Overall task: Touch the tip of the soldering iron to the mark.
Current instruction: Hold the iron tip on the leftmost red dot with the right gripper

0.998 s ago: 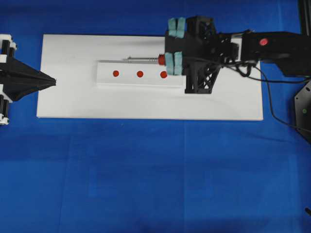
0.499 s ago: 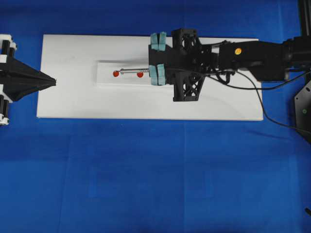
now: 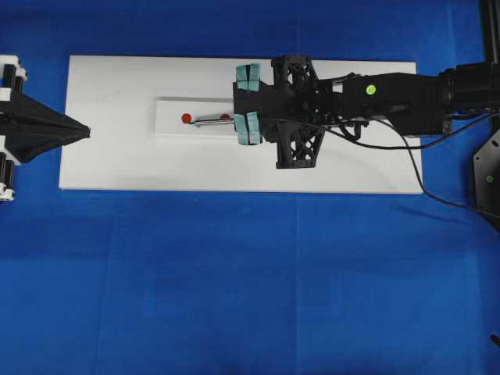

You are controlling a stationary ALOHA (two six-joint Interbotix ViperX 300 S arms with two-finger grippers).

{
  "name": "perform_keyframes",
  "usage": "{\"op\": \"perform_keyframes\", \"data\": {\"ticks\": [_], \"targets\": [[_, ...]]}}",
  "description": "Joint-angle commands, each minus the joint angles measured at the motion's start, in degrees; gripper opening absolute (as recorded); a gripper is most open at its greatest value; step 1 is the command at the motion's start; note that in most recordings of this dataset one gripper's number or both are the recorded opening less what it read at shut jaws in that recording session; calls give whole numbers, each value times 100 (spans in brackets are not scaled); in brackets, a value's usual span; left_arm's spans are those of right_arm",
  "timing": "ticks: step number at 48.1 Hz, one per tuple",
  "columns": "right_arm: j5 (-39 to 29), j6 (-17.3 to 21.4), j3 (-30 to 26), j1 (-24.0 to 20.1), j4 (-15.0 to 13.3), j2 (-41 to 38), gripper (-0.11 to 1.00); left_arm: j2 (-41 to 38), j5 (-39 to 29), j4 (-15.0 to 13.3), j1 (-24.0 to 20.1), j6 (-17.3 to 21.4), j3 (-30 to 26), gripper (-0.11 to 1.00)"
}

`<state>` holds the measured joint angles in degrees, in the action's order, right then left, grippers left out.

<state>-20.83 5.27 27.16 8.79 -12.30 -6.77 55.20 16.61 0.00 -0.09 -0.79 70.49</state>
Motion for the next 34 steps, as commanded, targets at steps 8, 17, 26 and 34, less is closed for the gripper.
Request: {"op": "perform_keyframes", "data": {"ticks": [8, 17, 26, 34], "targets": [[53, 0, -132, 35, 9, 0, 7, -35, 62, 9, -9, 9, -44, 0], [53, 0, -141, 35, 18, -35, 7, -35, 62, 18, -9, 9, -44, 0], [44, 0, -141, 35, 9, -26, 7, -35, 62, 9, -9, 9, -44, 0], [26, 0, -141, 44, 9, -35, 7, -35, 53, 9, -9, 9, -44, 0]]}}
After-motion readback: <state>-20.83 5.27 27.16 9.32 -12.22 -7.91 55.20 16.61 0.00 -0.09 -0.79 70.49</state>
